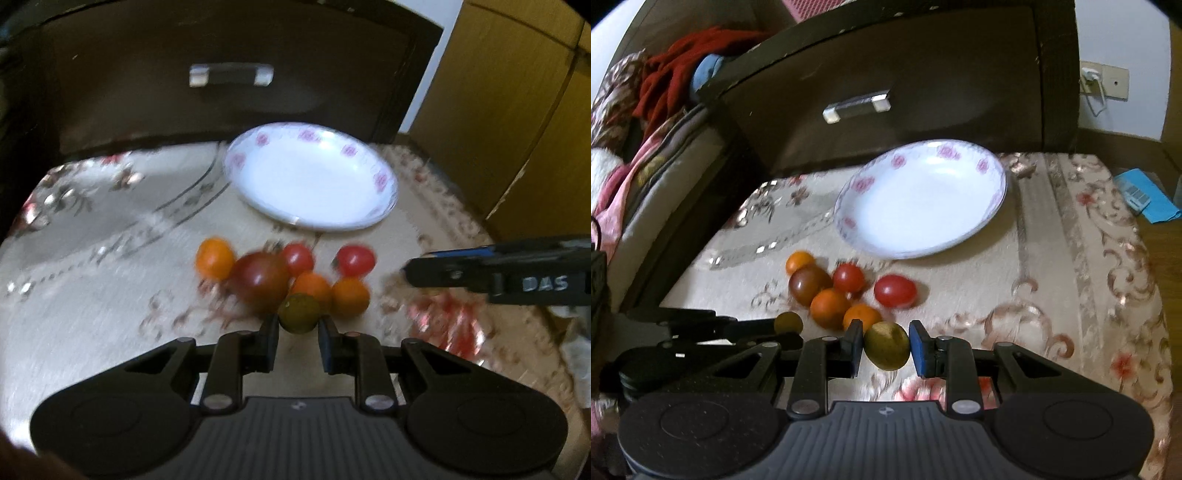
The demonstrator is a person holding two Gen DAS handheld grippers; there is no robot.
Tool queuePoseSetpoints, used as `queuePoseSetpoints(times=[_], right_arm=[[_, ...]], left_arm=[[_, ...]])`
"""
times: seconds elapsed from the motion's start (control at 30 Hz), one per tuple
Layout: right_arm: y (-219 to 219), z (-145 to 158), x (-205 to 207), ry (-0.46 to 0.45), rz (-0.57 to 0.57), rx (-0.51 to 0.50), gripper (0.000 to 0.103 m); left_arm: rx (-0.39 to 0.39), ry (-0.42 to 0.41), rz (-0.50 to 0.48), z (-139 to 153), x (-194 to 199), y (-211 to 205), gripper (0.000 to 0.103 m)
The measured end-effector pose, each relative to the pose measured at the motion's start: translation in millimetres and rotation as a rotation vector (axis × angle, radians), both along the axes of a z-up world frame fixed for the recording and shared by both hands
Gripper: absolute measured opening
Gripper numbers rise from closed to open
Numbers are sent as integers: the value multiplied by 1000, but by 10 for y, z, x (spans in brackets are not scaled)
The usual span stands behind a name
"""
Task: Organize fruits
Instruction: 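Carry both tan fruits over the white plate and open both grippers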
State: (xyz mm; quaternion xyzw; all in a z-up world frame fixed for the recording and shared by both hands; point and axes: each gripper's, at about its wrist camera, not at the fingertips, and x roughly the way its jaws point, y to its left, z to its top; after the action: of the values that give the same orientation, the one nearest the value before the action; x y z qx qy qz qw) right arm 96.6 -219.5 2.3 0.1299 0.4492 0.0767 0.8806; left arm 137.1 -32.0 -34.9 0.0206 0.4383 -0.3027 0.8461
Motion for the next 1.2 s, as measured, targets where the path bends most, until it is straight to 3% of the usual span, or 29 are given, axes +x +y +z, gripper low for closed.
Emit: queuePoseSetpoints(times=[0.37,0.6,0.9,1.2], right_arm=[[-167,60,531,-65,-17,-41,21],[-145,-31,743,-89,4,-52,24],[-180,-48,762,-93,-8,-68,32],[-230,207,581,-107,-57,-43,33]], left_arm=[[-17,-71,24,161,615,-279,30],[14,-71,19,60,829,-399,30],[4,-72,33,114,848,-377,30],[16,-98,98,448,563,-146,31]])
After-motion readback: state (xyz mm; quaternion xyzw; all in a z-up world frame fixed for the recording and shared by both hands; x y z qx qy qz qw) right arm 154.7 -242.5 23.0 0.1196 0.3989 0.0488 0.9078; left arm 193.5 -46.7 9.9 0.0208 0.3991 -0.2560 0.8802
